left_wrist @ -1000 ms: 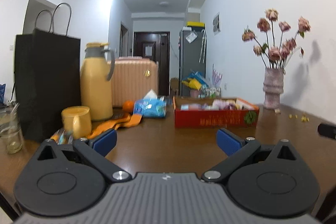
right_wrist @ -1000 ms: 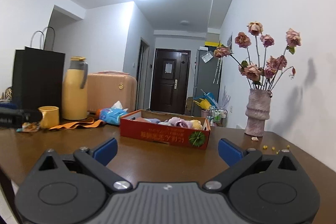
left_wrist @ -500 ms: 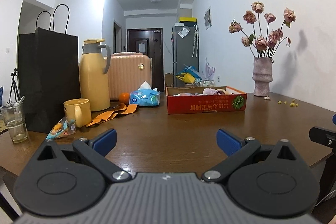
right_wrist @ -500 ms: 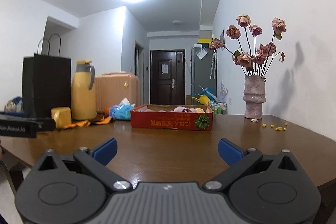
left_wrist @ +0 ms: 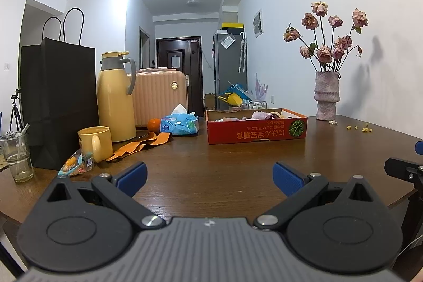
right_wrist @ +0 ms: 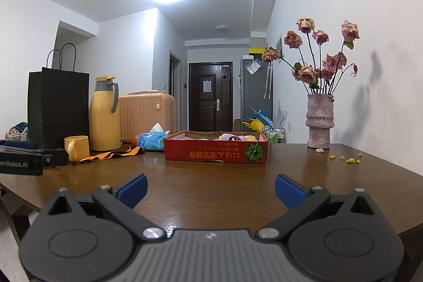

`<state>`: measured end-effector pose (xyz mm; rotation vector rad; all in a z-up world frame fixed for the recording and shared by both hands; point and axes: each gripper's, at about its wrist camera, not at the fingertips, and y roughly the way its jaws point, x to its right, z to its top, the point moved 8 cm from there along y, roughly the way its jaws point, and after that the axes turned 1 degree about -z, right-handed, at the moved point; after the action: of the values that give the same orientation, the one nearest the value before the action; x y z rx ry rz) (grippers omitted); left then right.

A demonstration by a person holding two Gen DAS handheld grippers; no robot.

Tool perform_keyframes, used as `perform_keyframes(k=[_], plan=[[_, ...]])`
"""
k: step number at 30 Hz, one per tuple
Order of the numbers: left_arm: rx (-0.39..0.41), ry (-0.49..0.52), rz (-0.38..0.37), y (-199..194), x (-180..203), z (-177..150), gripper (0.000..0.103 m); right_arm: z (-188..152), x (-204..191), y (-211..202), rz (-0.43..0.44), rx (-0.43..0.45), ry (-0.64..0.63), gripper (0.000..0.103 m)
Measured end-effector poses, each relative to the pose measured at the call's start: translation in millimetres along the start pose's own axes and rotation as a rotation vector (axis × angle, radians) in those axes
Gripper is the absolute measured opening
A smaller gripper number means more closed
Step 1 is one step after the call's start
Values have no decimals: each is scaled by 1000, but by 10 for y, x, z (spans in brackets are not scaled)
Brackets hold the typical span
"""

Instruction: Organize soft objects

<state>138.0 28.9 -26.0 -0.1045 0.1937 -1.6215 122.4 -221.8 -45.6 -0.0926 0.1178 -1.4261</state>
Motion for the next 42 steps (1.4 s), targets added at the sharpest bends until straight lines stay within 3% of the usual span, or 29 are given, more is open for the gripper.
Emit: perform_keyframes(k=[42], plan=[[6, 3, 6, -12, 16, 16, 103, -16, 36, 30, -1, -6, 16, 103]])
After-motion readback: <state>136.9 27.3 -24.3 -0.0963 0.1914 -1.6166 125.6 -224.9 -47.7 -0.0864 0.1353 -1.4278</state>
